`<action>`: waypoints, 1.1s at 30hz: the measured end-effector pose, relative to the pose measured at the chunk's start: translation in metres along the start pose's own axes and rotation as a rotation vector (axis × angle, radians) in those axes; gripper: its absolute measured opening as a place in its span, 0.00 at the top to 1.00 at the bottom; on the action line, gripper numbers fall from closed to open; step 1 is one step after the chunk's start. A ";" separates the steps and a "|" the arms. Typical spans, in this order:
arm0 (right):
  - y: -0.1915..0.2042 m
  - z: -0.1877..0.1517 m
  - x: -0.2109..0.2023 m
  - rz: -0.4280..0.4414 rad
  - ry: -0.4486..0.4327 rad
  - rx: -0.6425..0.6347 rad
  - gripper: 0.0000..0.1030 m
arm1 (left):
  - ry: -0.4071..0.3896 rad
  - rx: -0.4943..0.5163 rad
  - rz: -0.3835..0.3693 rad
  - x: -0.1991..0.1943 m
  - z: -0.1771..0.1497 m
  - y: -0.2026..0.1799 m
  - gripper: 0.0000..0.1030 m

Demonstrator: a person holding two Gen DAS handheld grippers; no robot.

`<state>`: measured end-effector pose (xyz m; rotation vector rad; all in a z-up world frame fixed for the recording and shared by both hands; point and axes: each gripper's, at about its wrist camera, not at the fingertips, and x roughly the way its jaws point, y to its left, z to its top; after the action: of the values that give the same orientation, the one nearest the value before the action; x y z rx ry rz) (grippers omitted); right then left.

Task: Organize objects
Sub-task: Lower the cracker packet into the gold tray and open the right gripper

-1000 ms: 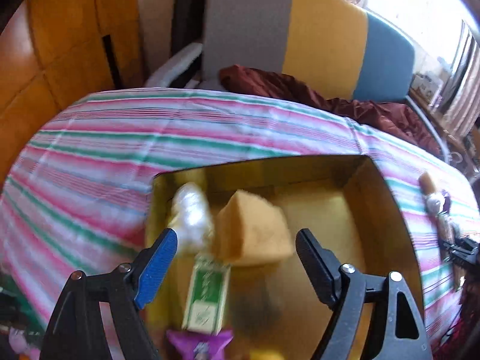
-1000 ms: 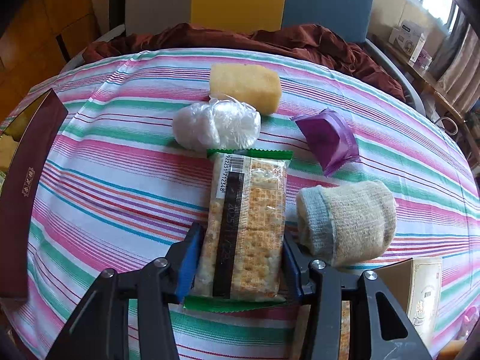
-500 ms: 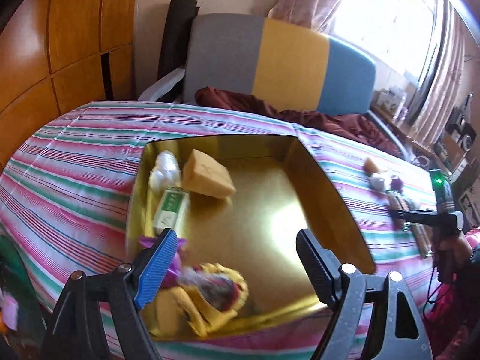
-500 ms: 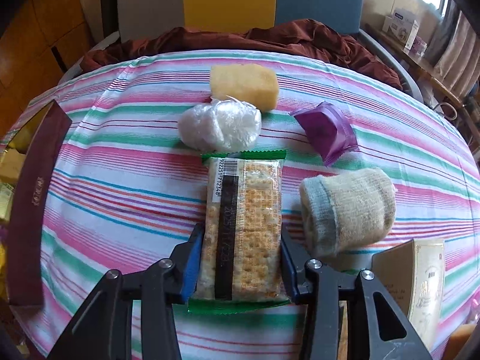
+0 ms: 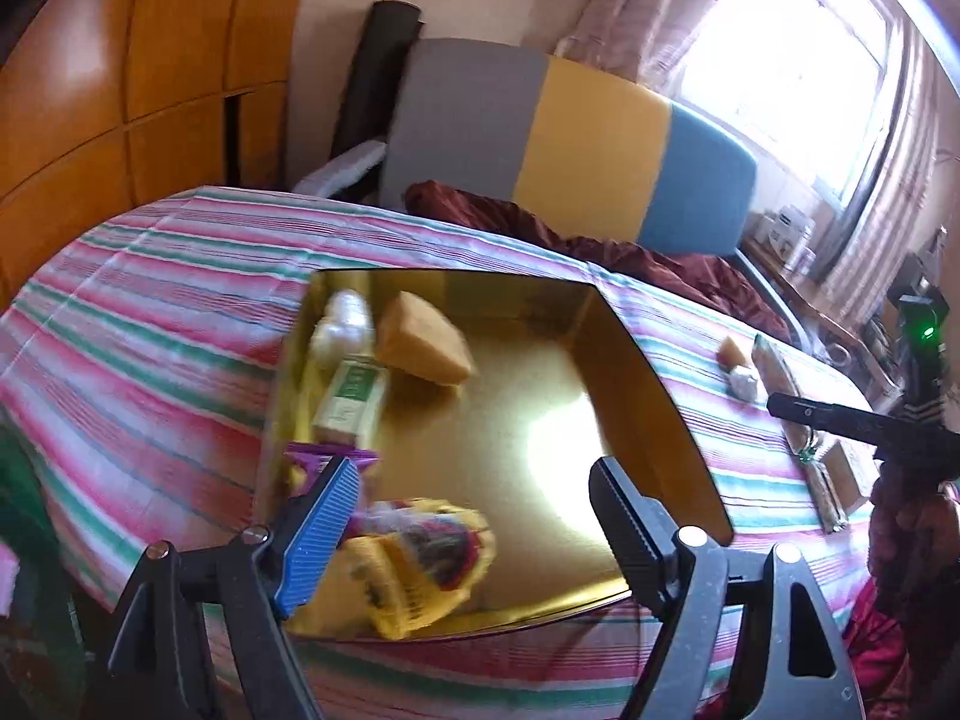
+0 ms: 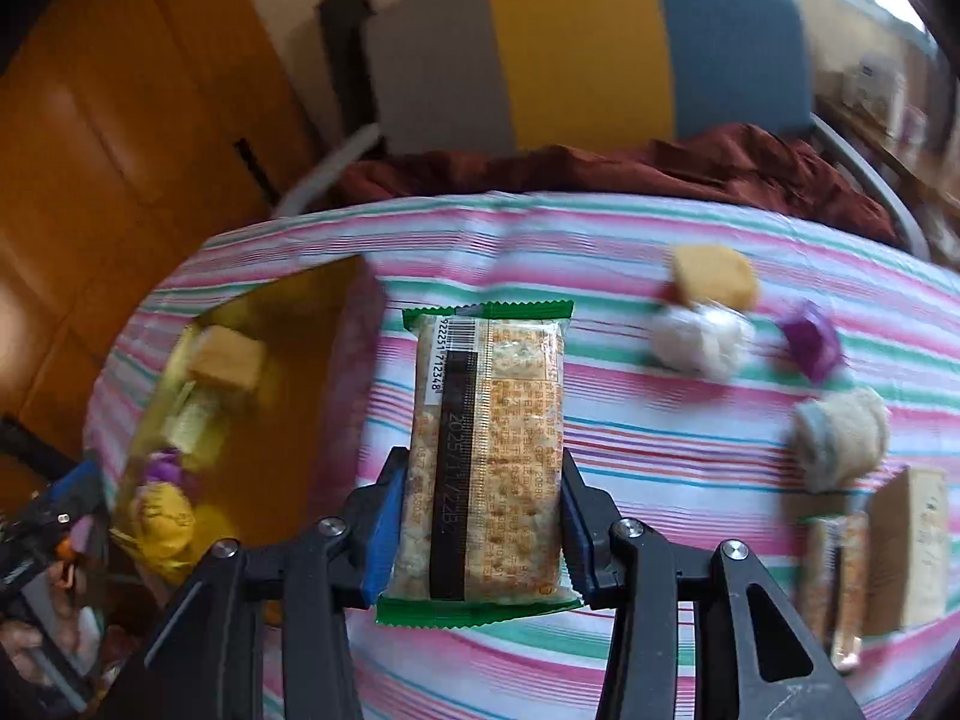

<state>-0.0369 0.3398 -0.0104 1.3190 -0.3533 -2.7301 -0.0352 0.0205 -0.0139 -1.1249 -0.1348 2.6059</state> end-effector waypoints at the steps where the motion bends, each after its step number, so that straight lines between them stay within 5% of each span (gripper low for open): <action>1: 0.015 0.003 0.002 0.033 0.001 -0.017 0.55 | -0.004 -0.008 0.015 -0.003 -0.001 0.006 0.23; 7: 0.109 0.009 0.039 0.140 0.062 -0.131 0.55 | -0.041 -0.035 0.108 -0.018 -0.011 0.031 0.26; 13: 0.159 0.000 0.095 0.129 0.183 -0.169 0.55 | -0.040 -0.098 0.148 -0.019 -0.019 0.059 0.26; 19: 0.182 -0.002 0.137 0.093 0.255 -0.152 0.55 | -0.048 -0.126 0.139 -0.019 -0.021 0.069 0.26; 23: 0.185 -0.002 0.154 0.171 0.277 -0.081 0.52 | -0.037 -0.134 0.147 -0.014 -0.022 0.071 0.26; 25: 0.185 -0.003 0.155 0.209 0.274 -0.051 0.42 | -0.035 -0.141 0.141 -0.013 -0.022 0.072 0.26; 33: 0.179 -0.012 0.125 0.177 0.202 -0.097 0.37 | -0.039 -0.096 0.146 -0.015 -0.024 0.060 0.26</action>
<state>-0.1094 0.1419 -0.0693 1.4464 -0.3006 -2.4133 -0.0227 -0.0419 -0.0323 -1.1561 -0.1948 2.7782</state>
